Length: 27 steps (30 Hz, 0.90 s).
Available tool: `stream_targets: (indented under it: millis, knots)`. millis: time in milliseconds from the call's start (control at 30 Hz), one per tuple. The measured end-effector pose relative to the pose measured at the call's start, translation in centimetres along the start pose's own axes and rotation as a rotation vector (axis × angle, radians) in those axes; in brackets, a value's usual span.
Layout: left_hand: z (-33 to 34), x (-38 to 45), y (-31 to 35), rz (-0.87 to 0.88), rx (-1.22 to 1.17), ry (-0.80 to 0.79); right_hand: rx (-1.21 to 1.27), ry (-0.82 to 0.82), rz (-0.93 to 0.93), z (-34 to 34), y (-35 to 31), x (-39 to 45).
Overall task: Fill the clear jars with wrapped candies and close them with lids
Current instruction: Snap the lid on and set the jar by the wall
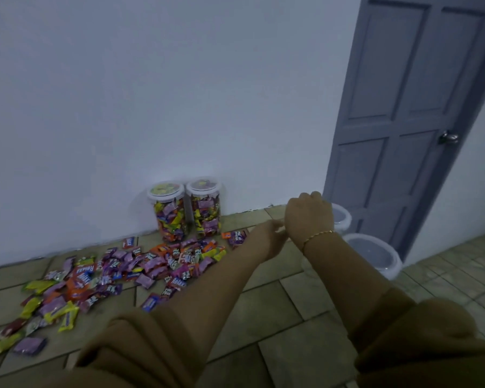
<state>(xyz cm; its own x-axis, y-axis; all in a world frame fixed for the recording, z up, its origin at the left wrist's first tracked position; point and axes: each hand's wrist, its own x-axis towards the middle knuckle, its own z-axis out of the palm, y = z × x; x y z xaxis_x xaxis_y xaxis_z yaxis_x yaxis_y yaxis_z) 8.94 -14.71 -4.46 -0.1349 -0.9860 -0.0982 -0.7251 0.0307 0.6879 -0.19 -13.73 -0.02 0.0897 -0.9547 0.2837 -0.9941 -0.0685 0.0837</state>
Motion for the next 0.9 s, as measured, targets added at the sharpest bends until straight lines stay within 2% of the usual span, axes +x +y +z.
stream_targets:
  millis: [167,467,533,567,667,700,767,800,900]
  knots:
    - [0.9,-1.3,0.0,-0.019,-0.162,-0.008,-0.051,-0.072,0.111,0.5,1.9,-1.2]
    - [-0.6,-3.4,-1.7,-0.180,-0.410,0.117,0.068,0.016,-0.113,1.6,0.2,-2.5]
    - [-1.4,-4.1,-2.5,-0.216,-0.440,0.142,0.110,0.123,-0.192,1.8,-1.1,-3.0]
    - [-1.9,-4.6,-3.1,-0.223,-0.458,0.149,0.145,0.167,-0.233,2.0,-1.8,-3.5]
    - [-3.6,-6.6,-4.8,-0.231,-0.555,0.169,0.272,0.040,-0.415,2.0,-4.0,-5.7]
    - [-4.2,-7.3,-5.6,-0.254,-0.597,0.177,0.330,0.047,-0.484,1.8,-4.7,-6.6]
    - [-5.5,-8.6,-7.2,-0.299,-0.628,0.197,0.441,0.203,-0.635,0.8,-6.0,-7.9]
    - [-6.1,-9.2,-7.9,-0.305,-0.619,0.210,0.509,0.225,-0.693,0.1,-6.5,-8.5]
    - [-7.6,-11.5,-9.3,-0.283,-0.545,0.248,0.786,-0.006,-0.659,-0.6,-7.5,-9.5]
